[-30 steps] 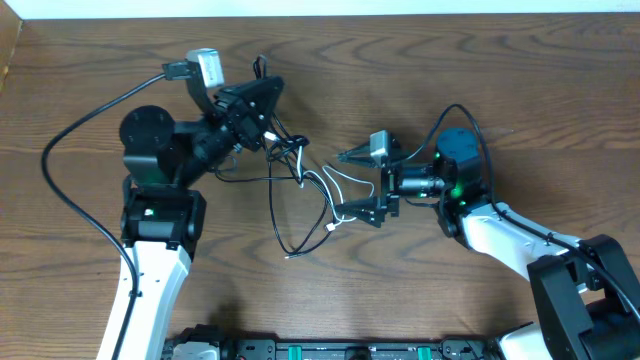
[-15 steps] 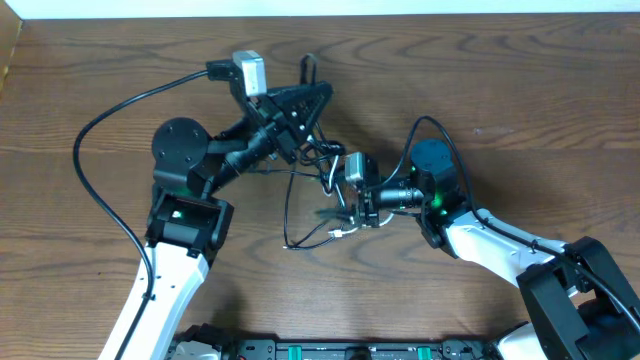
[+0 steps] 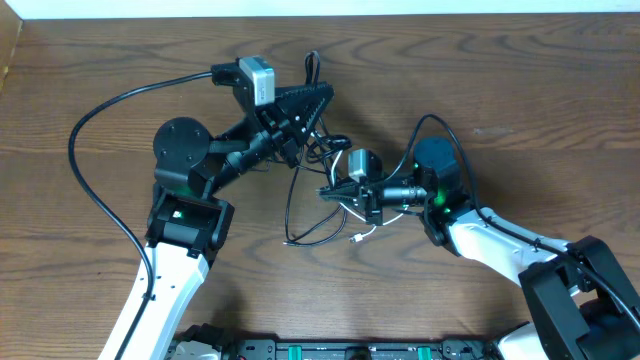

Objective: Untangle cables

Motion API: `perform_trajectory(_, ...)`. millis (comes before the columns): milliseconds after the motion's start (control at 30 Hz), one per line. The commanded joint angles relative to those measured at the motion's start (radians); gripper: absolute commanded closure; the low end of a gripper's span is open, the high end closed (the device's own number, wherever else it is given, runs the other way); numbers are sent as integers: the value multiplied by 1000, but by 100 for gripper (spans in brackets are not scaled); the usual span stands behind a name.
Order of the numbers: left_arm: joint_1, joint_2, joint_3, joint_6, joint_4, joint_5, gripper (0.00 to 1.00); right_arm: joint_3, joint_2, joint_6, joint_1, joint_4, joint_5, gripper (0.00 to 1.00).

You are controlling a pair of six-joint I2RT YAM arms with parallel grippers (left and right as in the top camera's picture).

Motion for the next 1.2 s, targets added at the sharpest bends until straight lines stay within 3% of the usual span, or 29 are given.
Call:
perform_trajectory(0,-1,-9,28,100,-43,-79,92,0,8,-3,-30,1,-91,99)
perform_trajectory(167,-1,-9,28,100,-188,-297,92,0,8,16,-87,49,-269,99)
perform_trajectory(333,-1,-9,28,100,-325,-487,92,0,8,190,-155,134,-352,99)
perform_trajectory(533,-1,-4,28,100,-437,-590,92,0,8,432,-231,290,-454,99)
perform_trajectory(733,-1,17,28,221,-581,-602,92,0,8,637,-289,373,-455,99)
perform_trajectory(867,-1,42,28,226,-644,-697,92,0,8,751,-328,423,-466,99)
perform_trajectory(1000,-1,78,28,226,-662,-723,71,0,8,863,-331,544,-466,99)
perform_trajectory(1100,-2,104,28,225,-662,-716,33,0,8,948,-328,631,-466,99)
perform_trajectory(1167,-2,122,28,214,-662,-699,26,0,8,999,-328,689,-466,99)
